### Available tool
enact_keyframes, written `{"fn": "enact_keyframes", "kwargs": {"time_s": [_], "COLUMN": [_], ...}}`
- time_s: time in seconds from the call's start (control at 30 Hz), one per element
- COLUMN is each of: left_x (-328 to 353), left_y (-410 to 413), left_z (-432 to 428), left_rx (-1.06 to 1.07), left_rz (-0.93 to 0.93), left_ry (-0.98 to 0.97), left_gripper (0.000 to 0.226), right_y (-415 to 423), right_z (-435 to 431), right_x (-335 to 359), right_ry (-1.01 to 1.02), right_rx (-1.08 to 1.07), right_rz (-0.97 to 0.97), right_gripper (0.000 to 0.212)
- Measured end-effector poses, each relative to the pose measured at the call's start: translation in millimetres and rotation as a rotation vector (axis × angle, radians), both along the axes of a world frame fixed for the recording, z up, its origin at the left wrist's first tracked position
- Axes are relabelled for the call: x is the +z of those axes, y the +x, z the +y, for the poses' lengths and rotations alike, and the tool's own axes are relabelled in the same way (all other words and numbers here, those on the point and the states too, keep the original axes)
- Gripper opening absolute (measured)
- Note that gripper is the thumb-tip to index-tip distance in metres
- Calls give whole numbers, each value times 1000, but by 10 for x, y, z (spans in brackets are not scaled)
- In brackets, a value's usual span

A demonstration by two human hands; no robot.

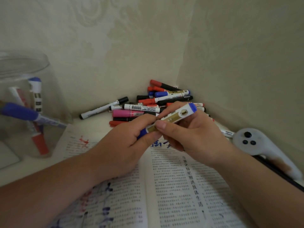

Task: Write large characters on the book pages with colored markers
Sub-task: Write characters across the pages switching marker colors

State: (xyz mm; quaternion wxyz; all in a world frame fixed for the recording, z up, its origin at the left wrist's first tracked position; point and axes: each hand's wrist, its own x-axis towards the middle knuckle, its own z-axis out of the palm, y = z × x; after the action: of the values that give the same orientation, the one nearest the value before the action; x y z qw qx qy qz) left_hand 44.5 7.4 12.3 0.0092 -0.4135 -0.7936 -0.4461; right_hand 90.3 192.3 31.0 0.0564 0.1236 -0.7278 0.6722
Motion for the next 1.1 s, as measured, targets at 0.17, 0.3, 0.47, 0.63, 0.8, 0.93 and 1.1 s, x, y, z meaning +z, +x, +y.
{"fn": "enact_keyframes", "kwargs": {"time_s": [0.17,0.3,0.47,0.63,0.8,0.93,1.1], "left_x": [36,-6,-77,-15,-38,-146,-188], "left_y": [17,-3,-10,-4,-23,-173,-233], "left_z": [12,-14,-33,-30,-30,-87,-66], "left_rx": [13,18,20,-9,19,162,220], "left_rz": [-14,-11,62,74,-70,-252,-203], "left_ry": [4,-55,-130,-51,-12,237,269], "left_gripper": [20,22,35,27,24,25,42], "right_y": [-20,-33,-67,-33,-33,-101,-104], "right_z": [23,27,1,-21,81,285,250], "right_x": [-15,-24,-72,-19,53,27,-112], "right_ry": [7,18,158,0,-85,-212,-8], "right_rx": [15,12,-48,51,-78,-235,44], "right_rz": [33,85,175,173,75,-43,-259], "right_gripper": [14,16,18,15,9,3,11]}}
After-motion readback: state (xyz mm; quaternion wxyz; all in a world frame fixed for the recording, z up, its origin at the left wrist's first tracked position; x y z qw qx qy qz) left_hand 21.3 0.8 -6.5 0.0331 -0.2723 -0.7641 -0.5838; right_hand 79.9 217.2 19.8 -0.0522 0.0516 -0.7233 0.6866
